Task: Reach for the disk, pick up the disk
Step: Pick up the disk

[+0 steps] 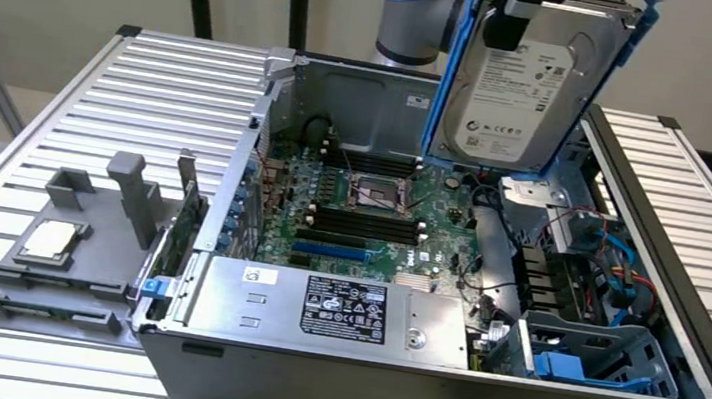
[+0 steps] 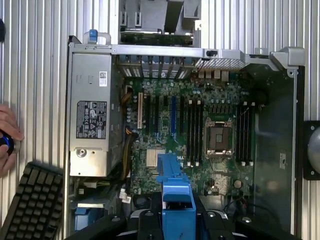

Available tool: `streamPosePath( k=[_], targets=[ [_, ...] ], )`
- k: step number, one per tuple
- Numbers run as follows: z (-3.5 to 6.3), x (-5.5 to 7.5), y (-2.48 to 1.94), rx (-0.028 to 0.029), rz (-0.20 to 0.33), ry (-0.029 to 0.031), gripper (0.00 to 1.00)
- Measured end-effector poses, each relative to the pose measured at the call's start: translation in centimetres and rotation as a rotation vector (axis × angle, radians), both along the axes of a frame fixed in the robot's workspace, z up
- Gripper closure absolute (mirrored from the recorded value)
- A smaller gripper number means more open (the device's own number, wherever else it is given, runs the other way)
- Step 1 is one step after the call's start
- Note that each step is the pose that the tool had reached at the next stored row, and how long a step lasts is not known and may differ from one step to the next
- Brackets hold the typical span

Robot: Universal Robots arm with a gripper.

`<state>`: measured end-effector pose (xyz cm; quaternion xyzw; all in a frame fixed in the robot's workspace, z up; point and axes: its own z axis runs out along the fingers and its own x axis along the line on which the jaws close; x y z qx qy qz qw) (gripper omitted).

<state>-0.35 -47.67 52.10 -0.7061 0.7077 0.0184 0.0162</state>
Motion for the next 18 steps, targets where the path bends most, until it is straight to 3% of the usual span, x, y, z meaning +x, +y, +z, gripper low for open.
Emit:
streamPosePath(
  k=[11,18],
  targets=[
    [-0.06,4.9,-1.40,0.0000,0.000,0.0000,0.67],
    [-0.11,6.8,-3.08,0.0000,0.000,0.0013,0.67]
  ],
)
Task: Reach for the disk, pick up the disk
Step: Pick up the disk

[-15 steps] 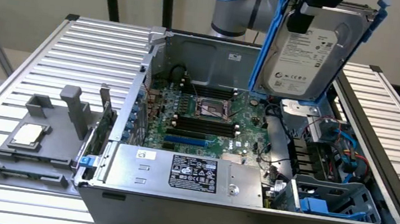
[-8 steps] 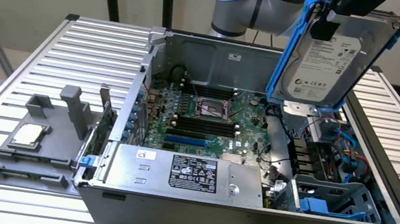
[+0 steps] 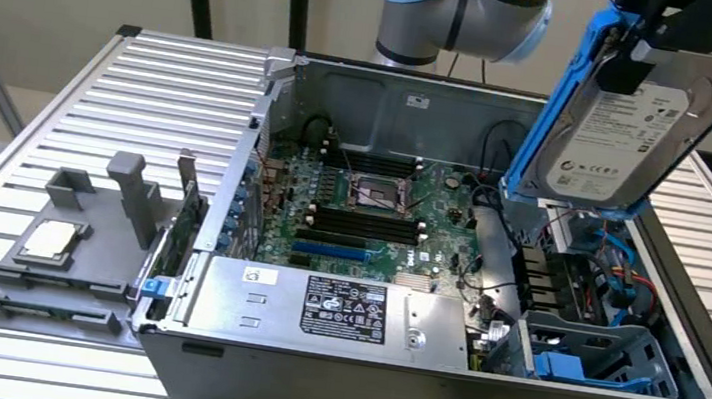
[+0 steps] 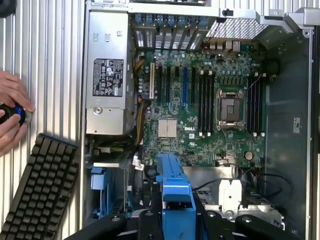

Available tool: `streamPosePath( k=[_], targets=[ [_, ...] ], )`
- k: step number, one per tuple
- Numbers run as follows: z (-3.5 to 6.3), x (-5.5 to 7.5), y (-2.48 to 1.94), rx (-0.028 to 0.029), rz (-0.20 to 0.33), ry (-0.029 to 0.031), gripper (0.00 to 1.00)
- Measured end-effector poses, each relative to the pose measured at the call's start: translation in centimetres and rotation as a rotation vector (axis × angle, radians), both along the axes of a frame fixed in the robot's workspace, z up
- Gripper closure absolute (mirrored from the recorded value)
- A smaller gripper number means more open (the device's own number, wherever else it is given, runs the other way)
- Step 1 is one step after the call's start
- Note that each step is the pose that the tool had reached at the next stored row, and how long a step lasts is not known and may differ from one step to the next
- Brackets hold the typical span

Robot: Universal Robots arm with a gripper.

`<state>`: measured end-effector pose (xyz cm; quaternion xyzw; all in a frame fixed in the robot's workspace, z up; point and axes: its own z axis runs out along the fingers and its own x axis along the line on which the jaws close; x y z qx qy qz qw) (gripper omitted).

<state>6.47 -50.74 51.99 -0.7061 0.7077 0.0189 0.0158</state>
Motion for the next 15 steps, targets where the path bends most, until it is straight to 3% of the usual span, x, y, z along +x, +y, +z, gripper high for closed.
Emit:
streamPosePath(
  k=[8,15],
  targets=[
    [-0.13,1.3,-2.90,0.0000,0.000,0.0023,0.67],
    [-0.56,2.2,-5.75,0.0001,0.000,0.0069,0.67]
  ],
)
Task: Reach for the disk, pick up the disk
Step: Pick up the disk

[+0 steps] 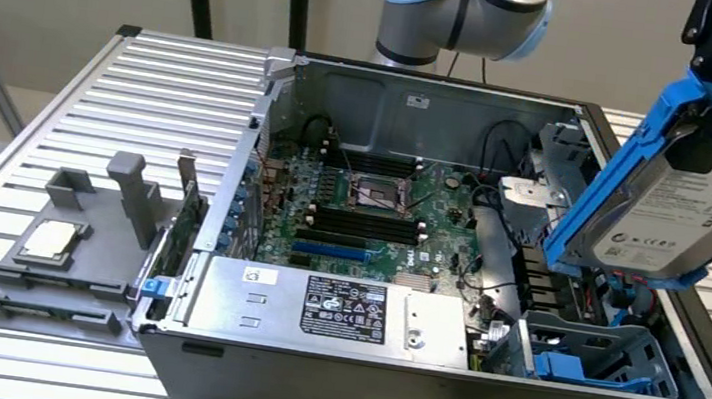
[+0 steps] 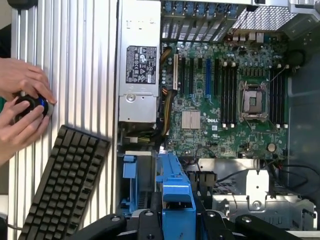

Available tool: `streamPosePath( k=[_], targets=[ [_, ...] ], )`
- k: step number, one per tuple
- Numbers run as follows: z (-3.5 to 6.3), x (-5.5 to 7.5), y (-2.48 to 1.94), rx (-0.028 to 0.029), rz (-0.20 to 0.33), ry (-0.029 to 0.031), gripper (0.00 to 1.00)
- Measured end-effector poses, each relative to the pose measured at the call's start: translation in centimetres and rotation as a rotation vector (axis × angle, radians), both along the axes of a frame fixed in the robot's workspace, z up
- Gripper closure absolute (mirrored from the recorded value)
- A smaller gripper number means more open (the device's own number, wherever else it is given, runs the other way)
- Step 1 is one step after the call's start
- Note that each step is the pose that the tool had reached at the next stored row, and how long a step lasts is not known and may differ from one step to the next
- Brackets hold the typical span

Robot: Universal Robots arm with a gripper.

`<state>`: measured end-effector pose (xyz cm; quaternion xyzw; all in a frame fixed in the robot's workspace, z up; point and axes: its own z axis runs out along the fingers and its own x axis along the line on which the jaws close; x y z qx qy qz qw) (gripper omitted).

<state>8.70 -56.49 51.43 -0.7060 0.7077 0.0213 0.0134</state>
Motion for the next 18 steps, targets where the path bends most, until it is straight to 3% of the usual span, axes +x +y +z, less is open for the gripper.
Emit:
streamPosePath(
  k=[4,10,18],
  targets=[
    [-0.44,0.8,-1.17,-0.0001,0.000,0.0041,0.67],
    [-0.98,2.1,-2.54,-0.0001,0.000,0.0104,0.67],
    [-1.01,2.2,-2.69,-0.0001,0.000,0.0118,0.67]
  ],
)
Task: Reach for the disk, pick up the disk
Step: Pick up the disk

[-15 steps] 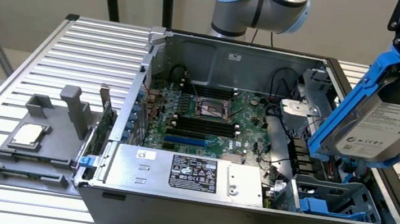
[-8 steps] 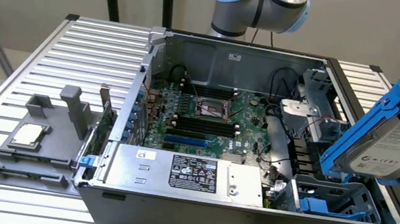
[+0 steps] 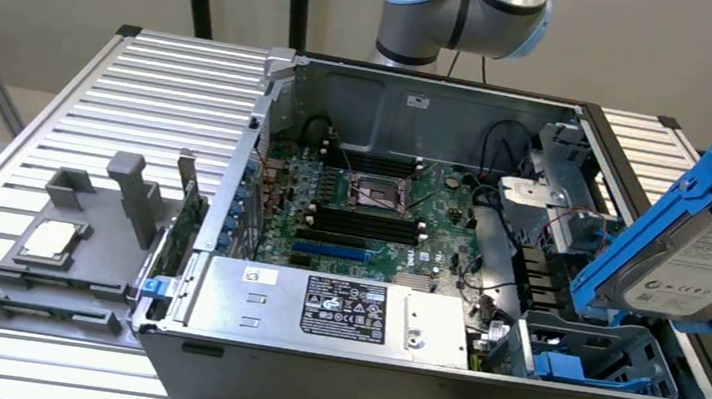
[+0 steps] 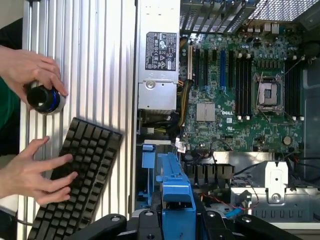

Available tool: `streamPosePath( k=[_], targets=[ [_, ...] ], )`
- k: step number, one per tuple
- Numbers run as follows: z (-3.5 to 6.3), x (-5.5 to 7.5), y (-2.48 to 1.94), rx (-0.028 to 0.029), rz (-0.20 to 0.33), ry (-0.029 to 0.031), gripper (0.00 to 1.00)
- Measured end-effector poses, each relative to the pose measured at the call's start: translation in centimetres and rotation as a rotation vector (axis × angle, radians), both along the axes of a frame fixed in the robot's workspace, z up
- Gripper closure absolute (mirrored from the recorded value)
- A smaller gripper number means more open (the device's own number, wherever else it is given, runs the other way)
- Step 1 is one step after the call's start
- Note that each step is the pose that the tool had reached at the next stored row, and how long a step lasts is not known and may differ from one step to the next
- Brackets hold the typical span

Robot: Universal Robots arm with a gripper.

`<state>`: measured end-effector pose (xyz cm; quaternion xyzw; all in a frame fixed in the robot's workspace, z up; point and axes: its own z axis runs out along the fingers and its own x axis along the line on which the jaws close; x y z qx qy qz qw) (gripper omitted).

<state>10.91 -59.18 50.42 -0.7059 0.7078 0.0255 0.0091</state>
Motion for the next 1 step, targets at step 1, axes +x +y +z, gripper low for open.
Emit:
streamPosePath(
  k=[1],
  targets=[
    [0.00,0.00,0.00,0.0001,0.000,0.0000,0.67]
  ],
)
